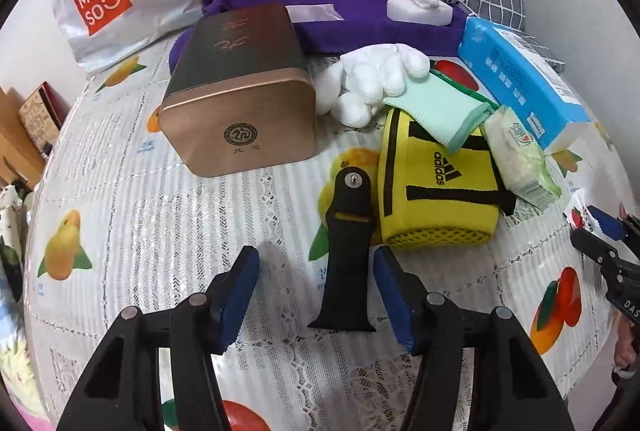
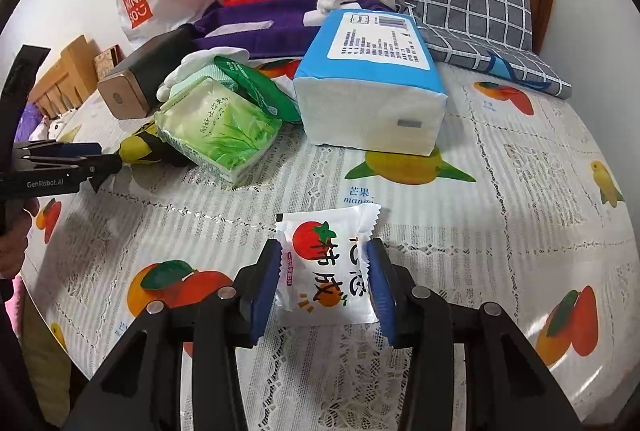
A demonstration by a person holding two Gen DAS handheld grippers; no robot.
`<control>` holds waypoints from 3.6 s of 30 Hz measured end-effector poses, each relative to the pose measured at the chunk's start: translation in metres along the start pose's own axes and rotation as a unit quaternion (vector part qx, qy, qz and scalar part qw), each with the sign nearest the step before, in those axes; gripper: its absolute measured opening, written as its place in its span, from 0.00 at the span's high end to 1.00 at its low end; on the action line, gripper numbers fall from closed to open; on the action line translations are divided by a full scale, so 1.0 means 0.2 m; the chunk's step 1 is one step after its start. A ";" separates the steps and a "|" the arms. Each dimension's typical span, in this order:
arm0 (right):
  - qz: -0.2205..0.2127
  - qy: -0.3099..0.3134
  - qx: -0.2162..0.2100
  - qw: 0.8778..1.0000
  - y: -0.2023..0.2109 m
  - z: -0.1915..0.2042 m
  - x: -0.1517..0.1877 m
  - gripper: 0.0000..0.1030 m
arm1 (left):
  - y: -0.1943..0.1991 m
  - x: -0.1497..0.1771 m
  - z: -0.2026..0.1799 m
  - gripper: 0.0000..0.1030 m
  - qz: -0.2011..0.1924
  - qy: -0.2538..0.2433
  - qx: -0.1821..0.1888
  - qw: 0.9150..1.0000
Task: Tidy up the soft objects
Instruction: 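Grasp the black watch strap with the left gripper while the right gripper grasps the tomato snack packet, then carry the strap and snack packet toward the purple towel with both grippers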
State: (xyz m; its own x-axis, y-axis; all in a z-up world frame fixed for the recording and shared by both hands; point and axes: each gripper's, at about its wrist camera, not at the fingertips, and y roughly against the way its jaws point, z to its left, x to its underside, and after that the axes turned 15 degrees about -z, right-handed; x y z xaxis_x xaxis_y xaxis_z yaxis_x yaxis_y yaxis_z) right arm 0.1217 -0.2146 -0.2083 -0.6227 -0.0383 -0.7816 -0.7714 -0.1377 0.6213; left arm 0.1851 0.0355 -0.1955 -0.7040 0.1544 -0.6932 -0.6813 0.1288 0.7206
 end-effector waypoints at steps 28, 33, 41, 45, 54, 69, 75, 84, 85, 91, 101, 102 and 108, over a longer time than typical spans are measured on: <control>-0.001 -0.038 -0.011 0.999 0.04 -0.08 -0.01 0.63 | 0.12 0.06 -0.03 0.81 -0.011 0.032 -0.006 0.999; -0.005 -0.043 -0.004 0.999 0.09 -0.09 -0.03 0.63 | 0.17 0.09 0.03 0.81 -0.018 0.059 -0.013 0.998; -0.017 -0.045 -0.004 0.999 0.17 -0.05 -0.09 0.63 | 0.29 0.08 0.08 0.81 -0.044 0.076 -0.013 0.996; -0.022 -0.037 -0.002 0.999 0.21 -0.03 -0.11 0.63 | 0.35 0.05 0.10 0.81 -0.055 0.084 -0.005 0.995; -0.040 -0.032 0.009 0.999 0.30 -0.01 -0.21 0.63 | 0.50 -0.04 0.11 0.81 -0.094 0.082 -0.009 0.992; -0.068 -0.025 0.017 0.997 0.38 -0.02 -0.39 0.63 | 0.59 -0.21 0.14 0.81 -0.124 0.088 -0.018 0.988; -0.079 -0.028 0.009 0.996 0.39 -0.04 -0.49 0.63 | 0.59 -0.30 0.13 0.81 -0.133 0.082 -0.020 0.987; -0.100 -0.022 0.002 0.995 0.33 -0.05 -0.62 0.63 | 0.60 -0.43 0.15 0.81 -0.140 0.078 -0.034 0.986; -0.101 -0.021 0.000 0.995 0.32 -0.05 -0.64 0.63 | 0.60 -0.44 0.15 0.81 -0.141 0.079 -0.036 0.986; -0.107 -0.017 -0.006 0.994 0.25 -0.07 -0.71 0.63 | 0.55 -0.51 0.15 0.81 -0.139 0.073 -0.045 0.986; -0.109 -0.009 -0.004 0.994 0.12 -0.10 -0.82 0.63 | 0.46 -0.62 0.17 0.81 -0.139 0.081 -0.046 0.986; -0.109 -0.009 -0.004 0.994 0.11 -0.11 -0.84 0.63 | 0.45 -0.64 0.17 0.81 -0.140 0.081 -0.047 0.986; -0.114 -0.007 0.000 0.993 0.03 -0.14 -0.93 0.63 | 0.37 -0.72 0.19 0.81 -0.142 0.084 -0.050 0.985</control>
State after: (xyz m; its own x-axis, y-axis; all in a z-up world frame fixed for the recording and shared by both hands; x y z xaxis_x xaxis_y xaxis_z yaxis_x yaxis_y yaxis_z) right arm 0.2371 -0.2362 -0.0609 -0.4328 0.0072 -0.9015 -0.8929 -0.1412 0.4276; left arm 0.2438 0.0596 -0.0407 -0.4994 -0.0384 -0.8655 -0.8662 0.0446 0.4978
